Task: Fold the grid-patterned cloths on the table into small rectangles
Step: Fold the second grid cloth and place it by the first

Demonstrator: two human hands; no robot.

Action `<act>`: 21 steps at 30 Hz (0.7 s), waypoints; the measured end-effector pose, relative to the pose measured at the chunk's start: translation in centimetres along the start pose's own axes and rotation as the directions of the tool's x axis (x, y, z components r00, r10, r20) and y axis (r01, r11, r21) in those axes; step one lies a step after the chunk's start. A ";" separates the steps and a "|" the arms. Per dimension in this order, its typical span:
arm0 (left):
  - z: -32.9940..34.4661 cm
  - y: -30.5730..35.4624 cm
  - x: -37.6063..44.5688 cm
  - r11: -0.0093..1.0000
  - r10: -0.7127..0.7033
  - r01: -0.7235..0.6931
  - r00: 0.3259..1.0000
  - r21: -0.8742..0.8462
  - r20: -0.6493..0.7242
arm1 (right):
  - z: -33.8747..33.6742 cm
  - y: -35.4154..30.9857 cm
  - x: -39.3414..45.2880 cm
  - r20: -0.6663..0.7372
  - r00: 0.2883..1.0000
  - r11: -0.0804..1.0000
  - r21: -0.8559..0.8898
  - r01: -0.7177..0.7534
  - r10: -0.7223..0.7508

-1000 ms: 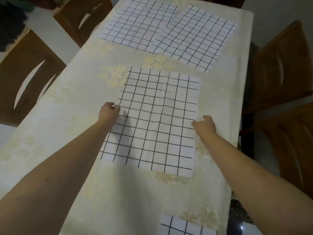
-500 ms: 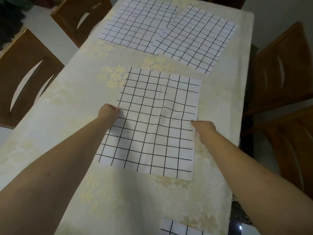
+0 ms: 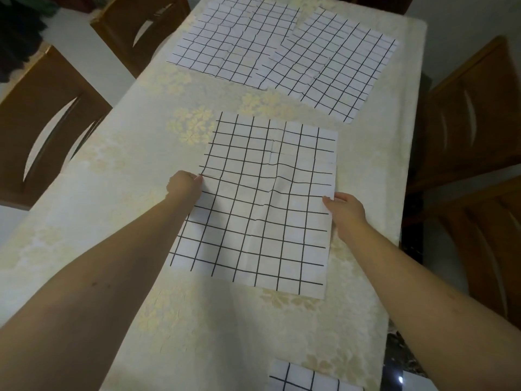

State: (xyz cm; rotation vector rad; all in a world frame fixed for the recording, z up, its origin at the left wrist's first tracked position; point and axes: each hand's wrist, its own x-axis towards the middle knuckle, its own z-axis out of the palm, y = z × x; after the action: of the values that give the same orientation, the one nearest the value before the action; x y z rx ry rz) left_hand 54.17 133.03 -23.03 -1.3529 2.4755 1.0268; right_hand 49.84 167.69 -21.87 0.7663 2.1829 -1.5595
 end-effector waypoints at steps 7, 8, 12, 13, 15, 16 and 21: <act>-1.0 -0.1 -2.1 0.878 0.170 -0.129 0.984 -0.460 0.047 | -1.8 0.1 -0.8 0.045 0.990 0.991 0.011 0.133 -0.133; -1.2 -0.2 -2.2 0.863 0.183 -0.131 0.981 -0.488 0.059 | -2.2 0.2 -0.8 0.050 0.988 0.989 0.015 0.145 -0.146; -2.1 -0.8 -2.1 0.804 0.224 -0.111 0.967 -0.584 0.124 | -3.6 0.5 -1.0 0.031 0.985 0.985 0.033 0.171 -0.172; -2.5 -0.9 -2.1 0.797 0.237 -0.111 0.962 -0.594 0.138 | -3.9 0.4 -1.1 0.031 0.985 0.985 0.045 0.166 -0.168; -3.2 -1.1 -2.1 0.791 0.272 -0.130 0.950 -0.598 0.154 | -4.5 0.3 -1.5 0.043 0.987 0.985 0.089 0.149 -0.154; -3.5 -1.2 -2.3 0.791 0.291 -0.142 0.943 -0.595 0.162 | -4.8 0.2 -1.8 0.057 0.986 0.983 0.111 0.147 -0.154; -5.1 -1.2 -3.5 0.811 0.394 -0.239 0.898 -0.533 0.196 | -6.1 -0.3 -3.5 0.131 0.943 0.952 0.035 0.304 -0.306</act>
State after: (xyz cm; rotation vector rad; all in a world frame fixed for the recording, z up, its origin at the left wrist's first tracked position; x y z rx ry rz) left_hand 58.13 131.88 -18.30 -0.7792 2.3344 1.9008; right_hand 52.57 172.60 -17.62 0.3223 2.2723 -1.7165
